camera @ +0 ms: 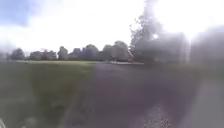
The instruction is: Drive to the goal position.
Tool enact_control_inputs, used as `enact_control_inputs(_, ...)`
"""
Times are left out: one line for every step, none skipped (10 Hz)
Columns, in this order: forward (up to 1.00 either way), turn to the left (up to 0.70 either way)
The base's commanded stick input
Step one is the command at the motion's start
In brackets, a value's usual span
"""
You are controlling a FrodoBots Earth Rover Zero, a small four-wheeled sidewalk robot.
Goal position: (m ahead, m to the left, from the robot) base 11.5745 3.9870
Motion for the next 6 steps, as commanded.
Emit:
enact_control_inputs(0.7, -0.28)
enact_control_inputs(0.7, -0.28)
enact_control_inputs(0.7, -0.28)
enact_control_inputs(0.7, -0.28)
enact_control_inputs(0.7, -0.28)
enact_control_inputs(0.7, -0.28)
